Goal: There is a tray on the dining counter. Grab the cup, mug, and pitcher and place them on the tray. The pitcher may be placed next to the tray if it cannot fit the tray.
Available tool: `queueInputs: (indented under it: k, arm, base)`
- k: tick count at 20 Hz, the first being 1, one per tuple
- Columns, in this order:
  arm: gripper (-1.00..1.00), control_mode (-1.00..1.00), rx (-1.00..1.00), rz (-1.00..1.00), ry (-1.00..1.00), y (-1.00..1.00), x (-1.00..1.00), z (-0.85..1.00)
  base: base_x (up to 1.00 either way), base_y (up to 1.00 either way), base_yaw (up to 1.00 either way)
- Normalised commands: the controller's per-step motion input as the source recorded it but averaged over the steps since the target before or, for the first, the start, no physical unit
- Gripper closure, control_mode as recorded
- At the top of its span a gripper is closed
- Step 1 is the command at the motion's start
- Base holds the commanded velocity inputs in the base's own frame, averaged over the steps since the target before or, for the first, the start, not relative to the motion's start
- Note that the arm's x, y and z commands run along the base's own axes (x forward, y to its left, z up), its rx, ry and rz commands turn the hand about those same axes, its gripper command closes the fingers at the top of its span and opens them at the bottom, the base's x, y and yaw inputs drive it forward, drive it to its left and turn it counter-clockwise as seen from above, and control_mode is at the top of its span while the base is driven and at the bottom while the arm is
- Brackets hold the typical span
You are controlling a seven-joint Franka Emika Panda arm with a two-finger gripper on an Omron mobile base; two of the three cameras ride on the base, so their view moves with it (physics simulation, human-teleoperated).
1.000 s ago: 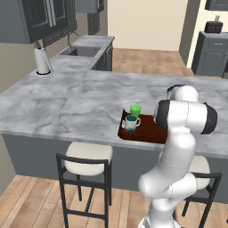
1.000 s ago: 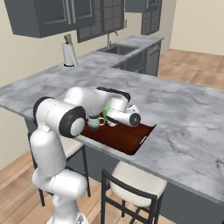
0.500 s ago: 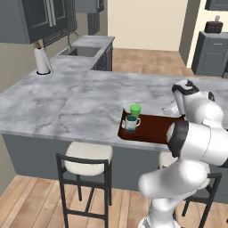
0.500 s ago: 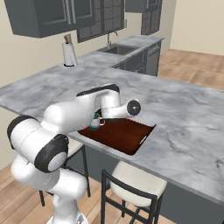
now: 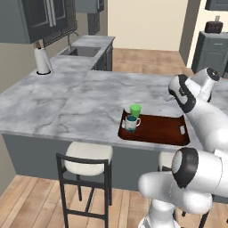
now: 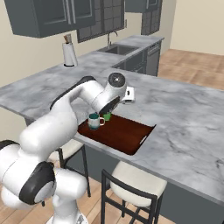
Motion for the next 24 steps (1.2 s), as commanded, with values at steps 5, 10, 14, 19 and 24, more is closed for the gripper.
queueInputs:
  k: [5,10,14,19,24]
  arm:
    - [-1.0,-1.0,0.12,-0.35,0.11,-0.18,-0.88,0.37]
    - [-1.0,-1.0,0.0,-0.34,-0.03,-0.02,-0.92,0.09]
    - [-1.0,-1.0,0.0,-0.21,-0.04,0.0,-0.71,0.26]
    - [-1.0,-1.0,0.01,-0.03,-0.05,0.0,-0.7,0.26]
    - [-1.0,-1.0,0.03,0.02,-0.01,0.0,-0.96,0.32]
  base:
    - [0.0,0.0,0.0]
    - [0.0,0.0,0.0]
    - [0.0,0.0,0.0]
    - [0.0,0.0,0.0]
    - [0.0,0.0,0.0]
